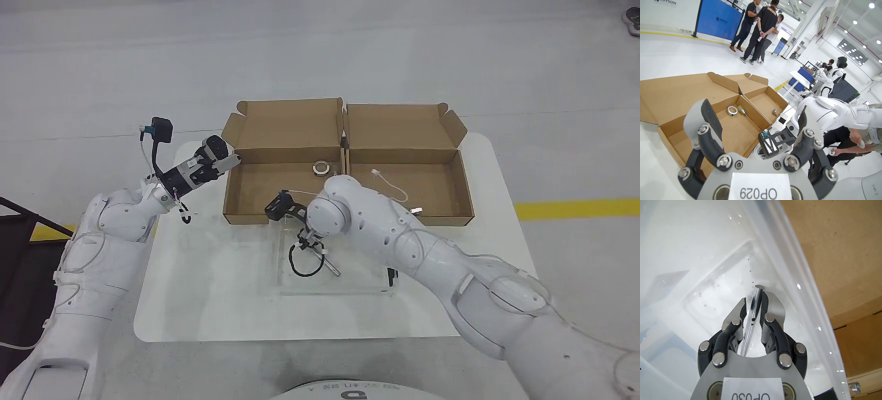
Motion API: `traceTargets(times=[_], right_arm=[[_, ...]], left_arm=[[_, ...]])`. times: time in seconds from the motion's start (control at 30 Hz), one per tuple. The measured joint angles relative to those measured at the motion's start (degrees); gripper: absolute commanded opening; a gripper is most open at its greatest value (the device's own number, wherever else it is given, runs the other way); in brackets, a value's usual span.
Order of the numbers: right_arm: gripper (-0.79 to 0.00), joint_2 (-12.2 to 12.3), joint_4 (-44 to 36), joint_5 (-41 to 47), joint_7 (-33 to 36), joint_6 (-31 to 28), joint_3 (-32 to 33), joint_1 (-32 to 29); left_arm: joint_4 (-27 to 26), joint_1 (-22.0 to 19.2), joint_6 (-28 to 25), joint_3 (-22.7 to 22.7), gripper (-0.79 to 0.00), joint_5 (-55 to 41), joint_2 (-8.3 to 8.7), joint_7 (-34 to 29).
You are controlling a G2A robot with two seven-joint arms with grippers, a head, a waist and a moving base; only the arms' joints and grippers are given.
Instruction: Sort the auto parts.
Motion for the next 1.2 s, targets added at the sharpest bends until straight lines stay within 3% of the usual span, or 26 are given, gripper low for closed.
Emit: traceTargets(times=[0.17, 0.27, 0.5, 0.8, 1.2], right_arm=[[-0.696, -0.8, 1.6, 0.1, 0.4, 0.1, -0.1, 0.5], [-0.785, -1.3, 2.4, 0.0, 0.5, 0.0, -0.1, 0.7], [-0.785, -0.8, 0.9, -0.4, -0.5, -2.7, 1.1, -0.1], [-0.785, 3.9, -8.6, -4.6, -2.1, -7.2, 6.6, -5.6], [-0.785, 11.1, -26.0, -17.7, -8.2, -11.5, 16.1, -18.3]], left_arm=[[0.0, 0.0, 0.0, 0.0, 0.0, 0.0, 0.0, 0.0], [0.0, 0.0, 0.0, 0.0, 0.0, 0.0, 0.0, 0.0], [0.0, 0.0, 0.0, 0.0, 0.0, 0.0, 0.0, 0.0], [0.0, 0.0, 0.0, 0.0, 0.0, 0.0, 0.0, 0.0], [0.0, 0.0, 0.0, 0.0, 0.0, 0.0, 0.0, 0.0]])
